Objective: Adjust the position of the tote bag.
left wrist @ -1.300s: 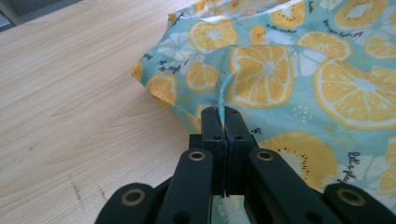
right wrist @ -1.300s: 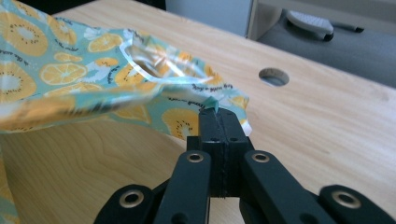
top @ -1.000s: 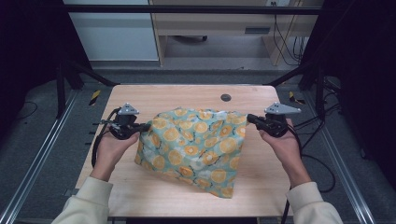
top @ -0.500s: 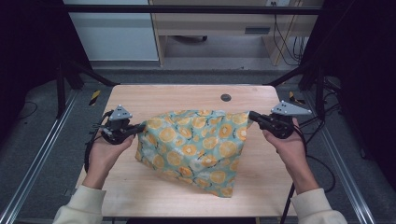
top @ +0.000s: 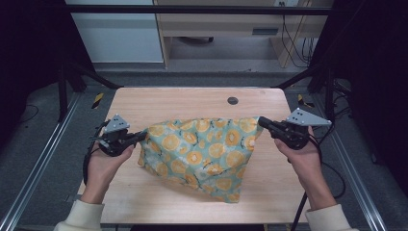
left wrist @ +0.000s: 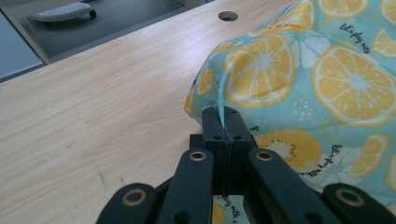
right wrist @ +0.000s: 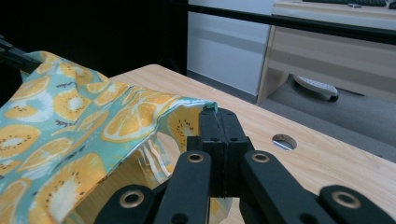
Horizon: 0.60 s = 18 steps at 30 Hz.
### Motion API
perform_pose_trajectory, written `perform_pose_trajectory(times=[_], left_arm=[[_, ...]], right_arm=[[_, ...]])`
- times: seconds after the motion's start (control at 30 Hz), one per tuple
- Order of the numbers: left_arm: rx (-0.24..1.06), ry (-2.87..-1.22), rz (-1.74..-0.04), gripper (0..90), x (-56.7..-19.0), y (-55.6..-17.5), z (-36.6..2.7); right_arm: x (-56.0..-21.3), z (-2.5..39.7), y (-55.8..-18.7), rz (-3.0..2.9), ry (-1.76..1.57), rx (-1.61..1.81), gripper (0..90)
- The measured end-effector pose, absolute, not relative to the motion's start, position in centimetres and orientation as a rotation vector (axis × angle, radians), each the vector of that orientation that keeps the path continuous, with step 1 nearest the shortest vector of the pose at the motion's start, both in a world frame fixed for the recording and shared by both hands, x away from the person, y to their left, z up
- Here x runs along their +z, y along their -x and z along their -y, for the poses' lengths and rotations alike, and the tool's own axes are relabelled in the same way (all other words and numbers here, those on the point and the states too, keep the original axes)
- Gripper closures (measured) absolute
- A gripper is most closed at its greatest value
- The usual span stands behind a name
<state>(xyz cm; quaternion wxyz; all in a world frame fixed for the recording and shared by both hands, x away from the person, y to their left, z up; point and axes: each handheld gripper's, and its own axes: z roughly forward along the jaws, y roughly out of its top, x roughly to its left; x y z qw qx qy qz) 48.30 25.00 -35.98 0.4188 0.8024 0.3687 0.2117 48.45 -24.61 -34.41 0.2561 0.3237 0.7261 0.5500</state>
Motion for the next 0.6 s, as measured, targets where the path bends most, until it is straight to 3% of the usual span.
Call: perform_pose_trajectory(times=[0.6], left_arm=[[0.517, -1.984, -0.914, 90.0, -36.6, -46.5, -26.0]], right_arm=[[-34.6, 24.5, -46.3, -1.993, -0.838, 1.509, 90.0]])
